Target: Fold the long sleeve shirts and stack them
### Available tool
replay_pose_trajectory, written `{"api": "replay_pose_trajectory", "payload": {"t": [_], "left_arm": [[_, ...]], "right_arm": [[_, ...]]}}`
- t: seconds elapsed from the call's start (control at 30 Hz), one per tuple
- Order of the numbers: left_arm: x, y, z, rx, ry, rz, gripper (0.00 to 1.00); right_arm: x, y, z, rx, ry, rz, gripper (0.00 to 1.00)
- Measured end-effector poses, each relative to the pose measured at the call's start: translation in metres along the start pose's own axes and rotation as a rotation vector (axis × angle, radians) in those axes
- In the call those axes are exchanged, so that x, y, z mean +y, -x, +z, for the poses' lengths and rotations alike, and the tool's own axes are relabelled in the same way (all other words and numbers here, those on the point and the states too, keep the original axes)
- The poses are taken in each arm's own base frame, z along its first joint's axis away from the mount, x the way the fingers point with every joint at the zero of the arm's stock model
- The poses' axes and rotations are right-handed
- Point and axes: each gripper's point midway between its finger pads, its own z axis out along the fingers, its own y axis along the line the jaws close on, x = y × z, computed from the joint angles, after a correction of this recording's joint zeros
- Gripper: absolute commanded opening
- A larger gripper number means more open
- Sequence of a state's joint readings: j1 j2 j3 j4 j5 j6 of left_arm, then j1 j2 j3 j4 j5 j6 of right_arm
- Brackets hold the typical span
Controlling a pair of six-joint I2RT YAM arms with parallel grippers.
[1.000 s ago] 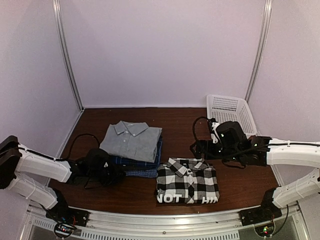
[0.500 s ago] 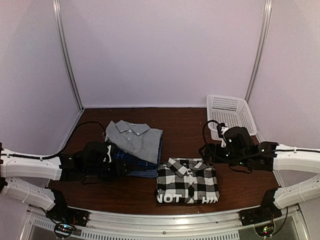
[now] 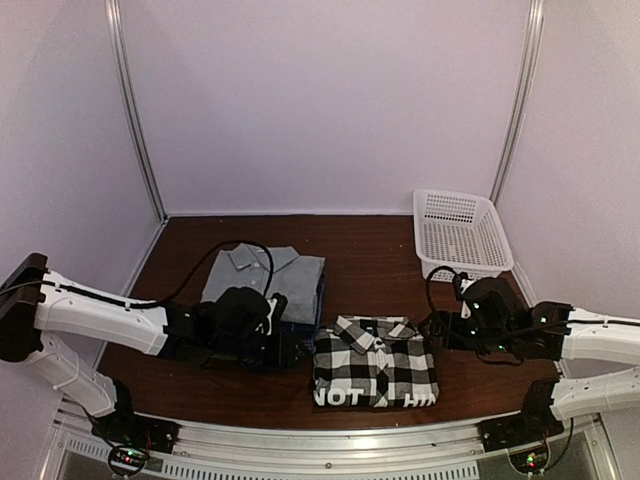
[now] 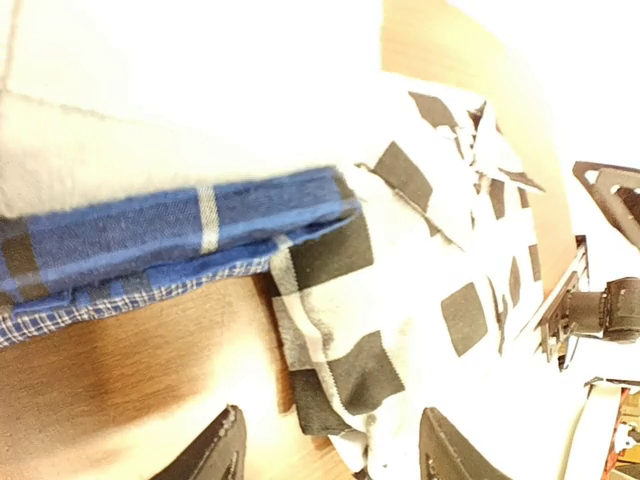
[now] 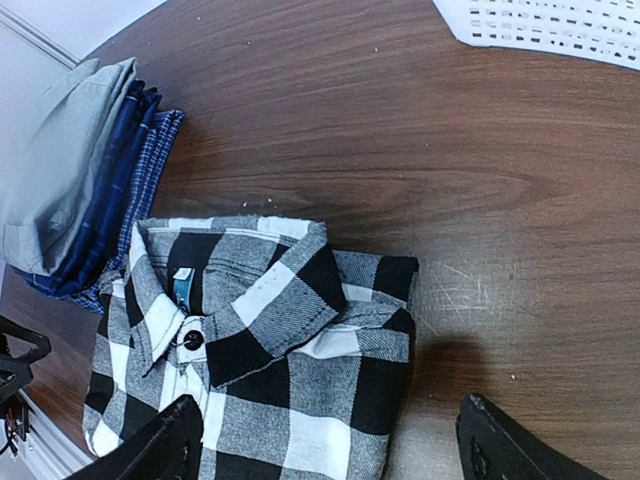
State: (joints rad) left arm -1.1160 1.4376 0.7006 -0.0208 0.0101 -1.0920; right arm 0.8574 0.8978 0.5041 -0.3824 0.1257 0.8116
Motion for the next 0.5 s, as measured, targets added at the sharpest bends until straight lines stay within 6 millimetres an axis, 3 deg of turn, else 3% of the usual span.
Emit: {"api": "replay_pose_trajectory", "payload": {"t": [0.23, 0.37, 0.5], "left_arm": [[-0.009, 0.008, -0.012, -0.035, -0.032, 0.009, 0.61], [-0.006, 0.004, -0.006, -0.013, -0.003, 0.039, 0.61], [-0.021, 0.008, 0.002, -0.002, -0.002, 0.084, 0.61]], "right_arm": [[-0.011, -0.016, 0.005, 0.044, -0.026, -0.002, 0.88], [-0.017, -0.024, 0.011, 0.072, -0.049, -0.002, 0.87], [-0.021, -0.029, 0.013, 0.083, -0.057, 0.008, 0.86]]}}
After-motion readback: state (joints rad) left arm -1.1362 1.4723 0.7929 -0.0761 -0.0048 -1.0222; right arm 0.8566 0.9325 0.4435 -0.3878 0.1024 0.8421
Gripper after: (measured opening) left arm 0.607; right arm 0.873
